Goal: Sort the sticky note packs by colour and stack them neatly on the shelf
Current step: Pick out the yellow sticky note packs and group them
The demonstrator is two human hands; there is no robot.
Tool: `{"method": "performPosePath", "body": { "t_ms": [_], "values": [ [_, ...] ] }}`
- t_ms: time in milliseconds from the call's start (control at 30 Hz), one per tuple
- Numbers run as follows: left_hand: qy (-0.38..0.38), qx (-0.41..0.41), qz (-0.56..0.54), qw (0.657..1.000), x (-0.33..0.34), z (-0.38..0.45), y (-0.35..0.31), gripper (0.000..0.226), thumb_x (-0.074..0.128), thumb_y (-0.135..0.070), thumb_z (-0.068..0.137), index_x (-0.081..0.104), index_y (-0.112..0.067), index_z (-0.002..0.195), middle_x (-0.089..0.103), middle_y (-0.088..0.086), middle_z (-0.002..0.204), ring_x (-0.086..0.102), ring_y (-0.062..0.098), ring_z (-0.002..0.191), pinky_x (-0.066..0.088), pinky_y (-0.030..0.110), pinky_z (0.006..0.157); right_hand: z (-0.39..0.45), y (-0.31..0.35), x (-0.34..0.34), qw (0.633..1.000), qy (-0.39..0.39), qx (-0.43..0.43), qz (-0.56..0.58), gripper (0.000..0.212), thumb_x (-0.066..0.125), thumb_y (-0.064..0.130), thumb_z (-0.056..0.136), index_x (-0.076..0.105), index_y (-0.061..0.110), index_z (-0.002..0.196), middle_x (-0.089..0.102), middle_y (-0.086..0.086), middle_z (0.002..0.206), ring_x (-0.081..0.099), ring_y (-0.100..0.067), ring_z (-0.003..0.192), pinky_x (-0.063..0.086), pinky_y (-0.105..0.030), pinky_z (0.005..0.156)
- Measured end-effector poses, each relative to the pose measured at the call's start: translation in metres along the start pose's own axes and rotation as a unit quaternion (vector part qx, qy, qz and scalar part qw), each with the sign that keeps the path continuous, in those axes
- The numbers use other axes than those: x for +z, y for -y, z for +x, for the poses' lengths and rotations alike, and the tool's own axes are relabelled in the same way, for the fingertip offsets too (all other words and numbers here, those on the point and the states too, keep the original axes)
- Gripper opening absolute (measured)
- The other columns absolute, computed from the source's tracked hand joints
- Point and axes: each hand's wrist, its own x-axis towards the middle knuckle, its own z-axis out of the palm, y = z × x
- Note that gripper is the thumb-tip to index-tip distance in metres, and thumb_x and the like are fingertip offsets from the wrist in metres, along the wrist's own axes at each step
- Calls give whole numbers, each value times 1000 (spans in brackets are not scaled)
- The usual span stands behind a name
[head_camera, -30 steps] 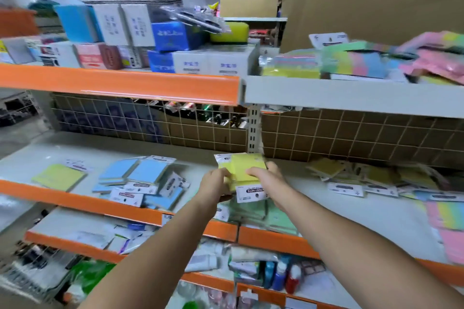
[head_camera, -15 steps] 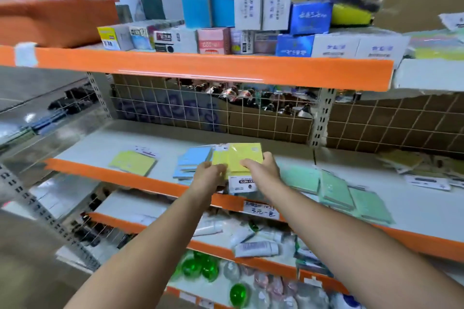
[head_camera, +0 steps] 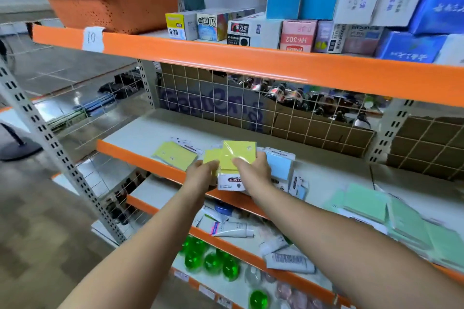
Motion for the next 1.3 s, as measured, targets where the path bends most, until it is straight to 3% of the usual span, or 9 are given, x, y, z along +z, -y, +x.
{"method": "performPosePath", "body": {
  "t_ms": [133, 200, 267, 400, 633, 867, 967, 1100, 1300],
  "values": [
    [-9, 25, 56, 998, -13, 26, -6, 30, 51, 5, 92, 55, -9, 119, 49, 0, 85, 51, 7, 61, 46, 14, 42, 13, 11, 28, 999, -1, -1, -36, 49, 64, 47, 75, 45, 21, 112, 60, -3, 104, 58, -23, 85, 50, -41, 86],
    [-28, 16, 30, 999, -18, 34, -11, 20, 50, 3, 92, 56, -12, 105, 49, -2, 81, 51, 10, 61, 48, 20, 46, 21, 15, 36, 999, 12, -10, -46, 44, 64, 44, 81, 43, 20, 110, 57, 1, 96, 54, -15, 74, 49, -37, 83],
    [-45, 8, 10, 999, -26, 48, -16, 23, 47, 2, 93, 59, -8, 110, 49, -1, 77, 51, 14, 59, 46, 23, 50, 33, 20, 48, 998, 39, -20, -44, 42, 63, 37, 87, 42, 16, 116, 56, -1, 97, 51, -12, 69, 46, -33, 77],
    [-92, -44, -74, 992, -45, 71, -20, 13, 46, -11, 93, 59, -11, 96, 52, 10, 71, 52, 22, 55, 43, 27, 54, 46, 29, 74, 997, 57, -21, -47, 44, 57, 29, 90, 44, 8, 126, 60, -10, 115, 56, -30, 98, 43, -33, 81],
    [-107, -47, -38, 992, -81, 117, -21, 27, 42, 4, 88, 45, -11, 66, 44, 15, 82, 48, 26, 76, 42, 33, 63, 64, 42, 113, 994, 108, 19, -2, 32, 59, 22, 90, 60, 8, 118, 66, -9, 107, 52, -17, 74, 34, -20, 50],
    [-72, -80, -43, 993, -139, 170, -29, 12, 50, -7, 89, 53, -8, 77, 50, 14, 76, 49, 27, 58, 45, 32, 59, 73, 59, 174, 993, 105, 40, 24, 21, 65, 19, 88, 66, 10, 107, 69, -9, 103, 61, -22, 83, 45, -25, 63],
    [-39, -102, -6, 994, -160, 196, -31, 13, 57, -5, 86, 52, -9, 74, 51, 13, 77, 51, 27, 58, 46, 30, 56, 75, 65, 202, 995, 81, 55, 4, 16, 66, 22, 87, 67, 14, 101, 67, -4, 91, 60, -17, 72, 44, -22, 59],
    [5, -94, 42, 995, -183, 223, -30, 5, 61, -2, 83, 58, -5, 81, 54, 15, 77, 53, 29, 63, 49, 36, 68, 79, 67, 228, 995, 37, 91, -12, 16, 64, 22, 89, 60, 12, 100, 60, -6, 93, 53, -21, 75, 40, -24, 66],
    [61, -67, 93, 992, -202, 255, -27, 5, 58, -1, 85, 57, -4, 80, 53, 12, 66, 51, 25, 56, 40, 26, 53, 86, 67, 257, 991, -20, 110, -72, 45, 66, 27, 87, 47, 6, 121, 59, -11, 118, 57, -28, 99, 44, -29, 75]
  ]
}}
